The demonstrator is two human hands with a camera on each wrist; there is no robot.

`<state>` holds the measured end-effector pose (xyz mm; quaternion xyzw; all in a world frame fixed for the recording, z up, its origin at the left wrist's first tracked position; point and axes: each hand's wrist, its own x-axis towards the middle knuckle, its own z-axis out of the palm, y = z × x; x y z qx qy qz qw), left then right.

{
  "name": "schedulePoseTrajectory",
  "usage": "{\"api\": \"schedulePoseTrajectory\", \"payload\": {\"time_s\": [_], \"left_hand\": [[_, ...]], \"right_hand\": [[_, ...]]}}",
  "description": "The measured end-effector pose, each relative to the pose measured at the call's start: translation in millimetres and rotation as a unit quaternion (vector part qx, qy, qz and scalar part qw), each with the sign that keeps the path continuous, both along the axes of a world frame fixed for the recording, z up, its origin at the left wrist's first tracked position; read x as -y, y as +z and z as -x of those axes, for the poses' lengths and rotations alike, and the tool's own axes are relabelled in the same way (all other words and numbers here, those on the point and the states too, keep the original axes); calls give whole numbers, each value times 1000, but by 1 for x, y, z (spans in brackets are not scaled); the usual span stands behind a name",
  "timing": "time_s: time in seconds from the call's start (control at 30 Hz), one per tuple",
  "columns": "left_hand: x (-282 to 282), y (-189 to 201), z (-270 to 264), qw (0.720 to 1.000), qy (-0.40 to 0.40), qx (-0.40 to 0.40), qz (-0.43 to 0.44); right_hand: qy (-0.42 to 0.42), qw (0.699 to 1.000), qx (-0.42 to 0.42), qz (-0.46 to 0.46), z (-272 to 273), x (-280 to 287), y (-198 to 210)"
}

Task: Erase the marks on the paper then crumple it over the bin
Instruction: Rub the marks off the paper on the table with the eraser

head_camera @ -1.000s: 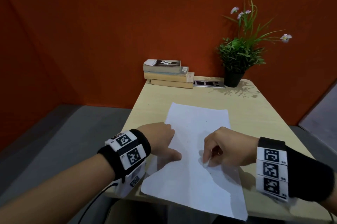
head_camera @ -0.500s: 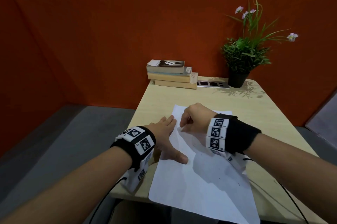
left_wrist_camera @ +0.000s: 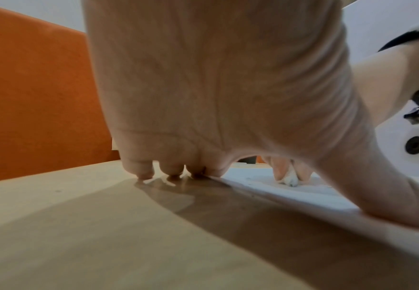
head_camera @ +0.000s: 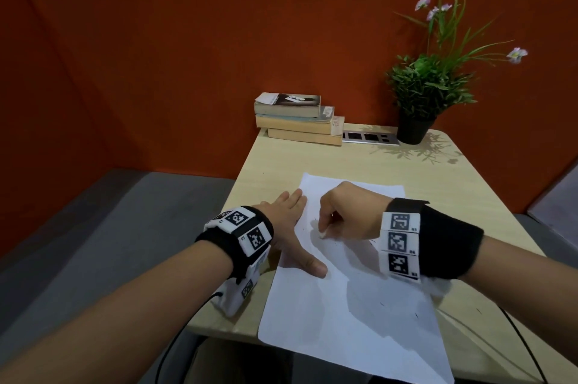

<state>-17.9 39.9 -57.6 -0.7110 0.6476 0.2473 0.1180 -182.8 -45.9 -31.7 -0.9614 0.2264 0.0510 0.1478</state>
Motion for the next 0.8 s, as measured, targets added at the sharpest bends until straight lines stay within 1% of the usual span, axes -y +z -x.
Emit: {"api": "schedulePoseTrajectory", "payload": {"time_s": [0.13,0.27,0.33,0.47,0.53,0.6,0.67,0.8], "left_hand": [[1,-2,-1,1000,-2,-5,7],[2,-2,-1,1000,-2,-9,8],[2,-3,-2,1000,-3,-3,12],[1,-3,-1,1000,-4,13,5],[0,-2,1,1000,-5,18,6],[0,-1,2,1000,-3,21,7],[1,1,2,1000,0,20,4],[2,1,1,1000,-2,14,12]], "right_hand": [[-29,999,34,23,-26,12,1],[-37,998,27,35,-39,18,-1],[-32,998,32,32,-30,15,-2],[-12,999,28,14,8,-2,-9],[-5,1000,11,-3,24,-8,-11],[-2,1000,-7,-15,28,-9,-9],[-7,1000,-3,-13,20,-6,-4],[-36,998,47,21,-18,6,-3]]}}
